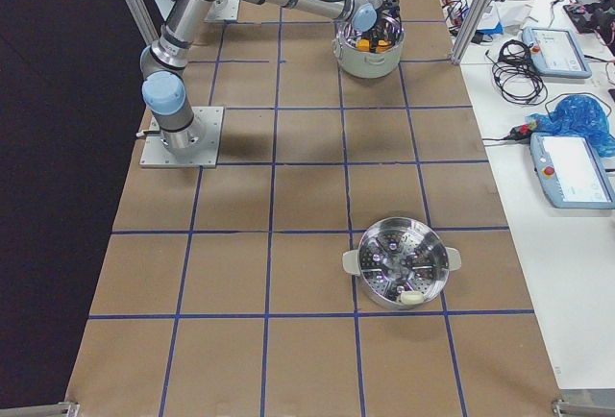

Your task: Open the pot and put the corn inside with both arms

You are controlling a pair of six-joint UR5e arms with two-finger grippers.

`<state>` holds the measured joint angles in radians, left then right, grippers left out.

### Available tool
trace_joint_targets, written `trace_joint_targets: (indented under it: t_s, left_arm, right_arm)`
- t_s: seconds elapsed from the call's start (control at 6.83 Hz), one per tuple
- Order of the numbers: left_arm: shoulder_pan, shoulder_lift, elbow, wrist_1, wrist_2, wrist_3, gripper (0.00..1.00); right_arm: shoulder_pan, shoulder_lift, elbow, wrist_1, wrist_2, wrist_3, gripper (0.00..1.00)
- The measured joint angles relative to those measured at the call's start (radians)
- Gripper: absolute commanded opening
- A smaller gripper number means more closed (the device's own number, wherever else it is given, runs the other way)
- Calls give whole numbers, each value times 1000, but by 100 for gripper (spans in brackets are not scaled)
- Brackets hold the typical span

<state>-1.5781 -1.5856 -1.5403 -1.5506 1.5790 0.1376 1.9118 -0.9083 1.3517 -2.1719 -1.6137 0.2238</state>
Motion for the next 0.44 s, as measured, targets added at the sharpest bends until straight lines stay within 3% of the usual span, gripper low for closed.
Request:
trace_joint_targets:
  t_s: [0.44]
  left_arm:
    - [7, 5, 9, -8, 2, 2, 100]
  right_arm:
    - [-32, -164, 0, 136, 1, 1, 100]
